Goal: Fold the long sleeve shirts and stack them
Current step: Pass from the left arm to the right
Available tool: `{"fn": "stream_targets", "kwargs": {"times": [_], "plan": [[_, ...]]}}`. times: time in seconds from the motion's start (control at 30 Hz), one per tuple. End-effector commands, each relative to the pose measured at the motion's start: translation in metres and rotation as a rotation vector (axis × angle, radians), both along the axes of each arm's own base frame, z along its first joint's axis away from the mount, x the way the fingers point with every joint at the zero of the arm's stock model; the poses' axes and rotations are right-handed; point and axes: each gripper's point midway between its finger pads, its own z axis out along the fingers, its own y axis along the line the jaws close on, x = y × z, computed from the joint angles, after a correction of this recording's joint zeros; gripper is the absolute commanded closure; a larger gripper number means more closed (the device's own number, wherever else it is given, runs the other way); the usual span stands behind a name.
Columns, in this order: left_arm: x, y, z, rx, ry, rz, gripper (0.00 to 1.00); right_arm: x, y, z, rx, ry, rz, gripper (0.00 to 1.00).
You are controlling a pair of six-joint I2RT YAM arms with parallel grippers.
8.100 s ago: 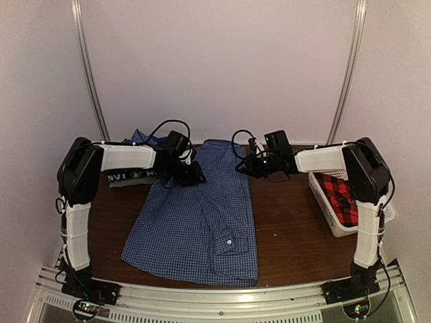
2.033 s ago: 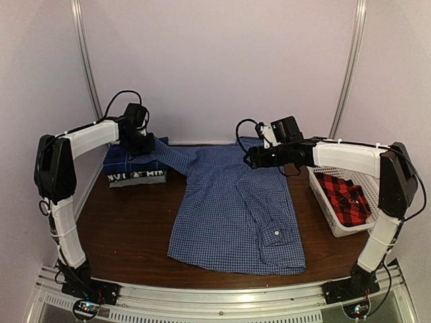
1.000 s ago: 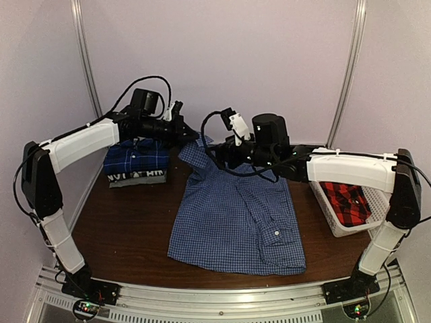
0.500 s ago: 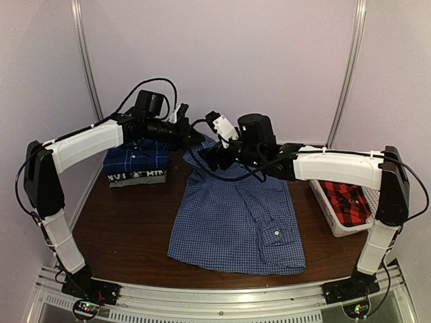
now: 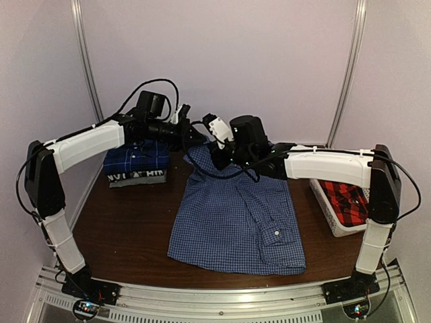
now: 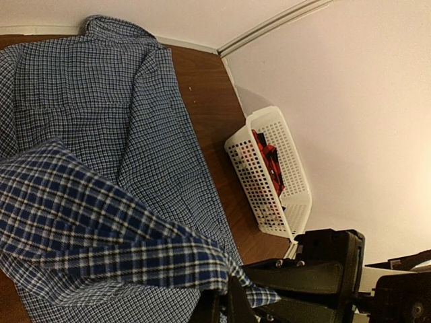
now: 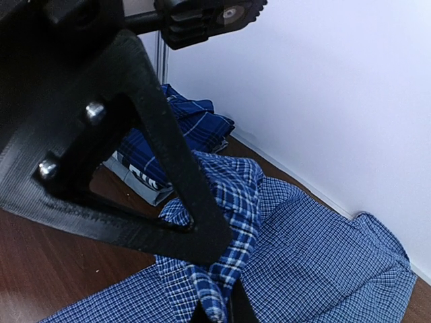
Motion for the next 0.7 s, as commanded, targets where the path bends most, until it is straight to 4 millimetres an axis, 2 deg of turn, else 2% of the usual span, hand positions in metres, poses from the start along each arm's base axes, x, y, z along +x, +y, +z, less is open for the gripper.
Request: {"fn": "stream_targets", "kwargs": {"times": [0.0, 0.1, 0.23, 0.33, 0.43, 0.5, 0.67], "plan": [[0.005, -0.008, 0.021, -0.045, -0.058, -0.01, 0.86, 0.008, -0.01, 0.026, 0.068, -0.007, -0.048, 1.0], [0.008, -0.004, 0.028, -0.032, -0.077, 0.014, 0.75, 0.012, -0.02, 0.04, 0.112, 0.008, -0.062, 1.0], [0.013, 0.008, 0.042, -0.016, -0.118, 0.066, 0.67, 0.016, -0.033, 0.053, 0.152, 0.051, -0.073, 1.0], [0.015, 0.023, 0.052, 0.008, -0.15, 0.121, 0.6, 0.027, -0.05, 0.055, 0.183, 0.096, -0.102, 1.0], [0.012, 0.036, 0.054, 0.042, -0.169, 0.15, 0.57, 0.038, -0.071, 0.052, 0.201, 0.137, -0.142, 1.0], [0.008, 0.045, 0.048, 0.082, -0.167, 0.167, 0.55, 0.047, -0.091, 0.048, 0.202, 0.159, -0.191, 1.0], [-0.012, 0.067, -0.004, 0.205, -0.092, 0.181, 0.54, 0.053, -0.141, 0.036, 0.206, 0.203, -0.288, 1.0]]}}
